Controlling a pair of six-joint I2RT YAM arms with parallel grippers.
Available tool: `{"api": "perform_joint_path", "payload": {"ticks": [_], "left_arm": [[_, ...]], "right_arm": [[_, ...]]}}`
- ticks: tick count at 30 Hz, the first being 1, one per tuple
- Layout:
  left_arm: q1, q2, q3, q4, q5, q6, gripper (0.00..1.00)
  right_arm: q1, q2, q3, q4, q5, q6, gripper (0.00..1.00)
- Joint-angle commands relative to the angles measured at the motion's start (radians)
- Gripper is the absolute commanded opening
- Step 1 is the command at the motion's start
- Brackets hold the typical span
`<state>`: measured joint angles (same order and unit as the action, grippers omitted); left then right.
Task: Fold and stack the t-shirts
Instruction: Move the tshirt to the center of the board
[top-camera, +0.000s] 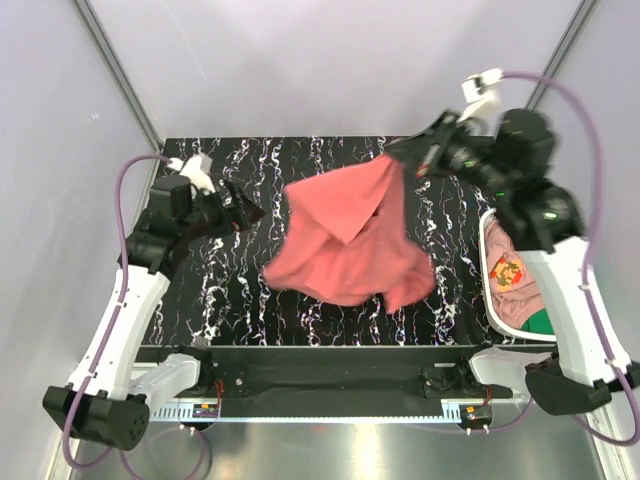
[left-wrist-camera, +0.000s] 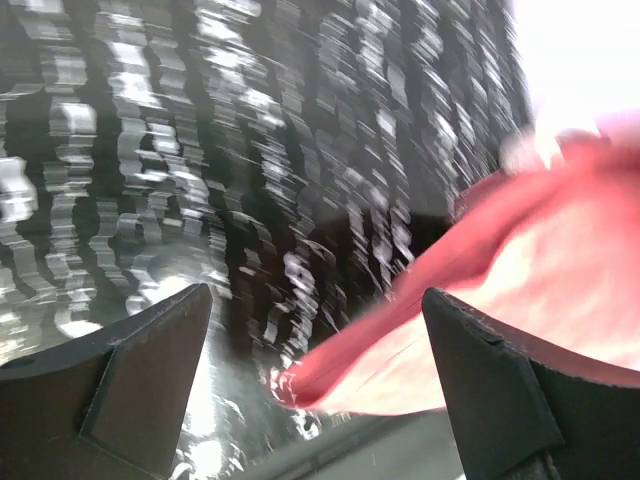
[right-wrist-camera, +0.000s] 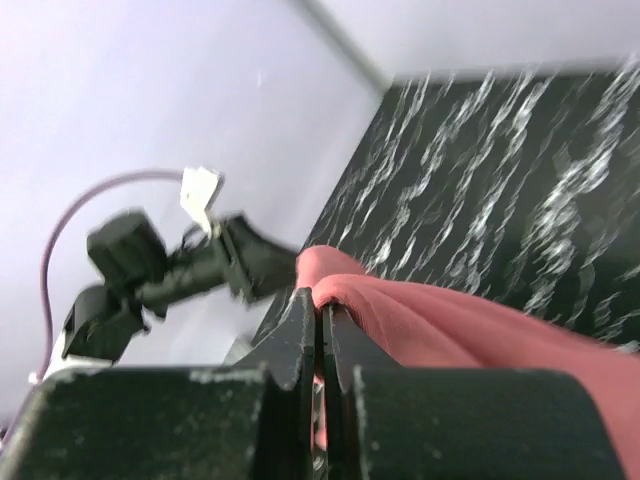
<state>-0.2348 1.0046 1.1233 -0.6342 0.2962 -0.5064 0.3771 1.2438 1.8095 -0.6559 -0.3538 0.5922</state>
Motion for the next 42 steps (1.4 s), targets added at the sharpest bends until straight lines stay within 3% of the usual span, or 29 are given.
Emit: {"api": "perform_joint_path", "payload": {"ticks": [1,3,5,8,11,16,17,20,25,31,35,42], "left_arm": [[0.087,0.0,-0.06,-0.044,-0.043,-0.046,0.92],[0.129,-0.032,-0.139,-0.026,-0.089,-0.069,0.93],[0.156,-0.087,-0.193,-0.009,-0.138,-0.102,0.93],[0.158,-0.129,-0.289,0.043,-0.157,-0.138,0.93],[0.158,-0.123,-0.353,0.096,-0.115,-0.149,0.93],[0.146,-0.072,-0.402,0.192,0.122,-0.077,0.87],[0.106,-0.067,-0.405,0.198,0.115,-0.069,0.86],[-0.029,-0.014,-0.387,0.171,-0.009,-0.05,0.85],[-0.199,0.075,-0.378,0.277,-0.008,-0.116,0.77],[-0.427,0.195,-0.309,0.289,-0.19,-0.094,0.72],[-0.517,0.274,-0.28,0.275,-0.317,-0.058,0.72],[-0.581,0.384,-0.214,0.275,-0.373,-0.04,0.71]], "right_arm": [[0.097,0.086,-0.2,0.154,-0.01,0.107,0.0],[0.126,0.117,-0.356,0.225,-0.001,0.136,0.04],[0.128,0.181,-0.419,0.291,0.007,0.146,0.22],[0.128,0.303,-0.403,0.23,0.062,0.077,0.53],[0.129,0.365,-0.352,0.113,0.151,0.025,0.64],[0.128,0.321,-0.456,-0.029,0.274,0.03,0.61],[0.129,0.287,-0.488,-0.036,0.289,0.041,0.6],[0.129,0.215,-0.654,0.016,0.291,0.072,0.56],[0.138,0.181,-0.869,0.189,0.196,0.126,0.48],[0.157,0.132,-1.016,0.354,0.191,0.218,0.5],[0.164,0.134,-1.072,0.39,0.222,0.239,0.5],[0.195,0.152,-1.128,0.475,0.234,0.245,0.5]]}}
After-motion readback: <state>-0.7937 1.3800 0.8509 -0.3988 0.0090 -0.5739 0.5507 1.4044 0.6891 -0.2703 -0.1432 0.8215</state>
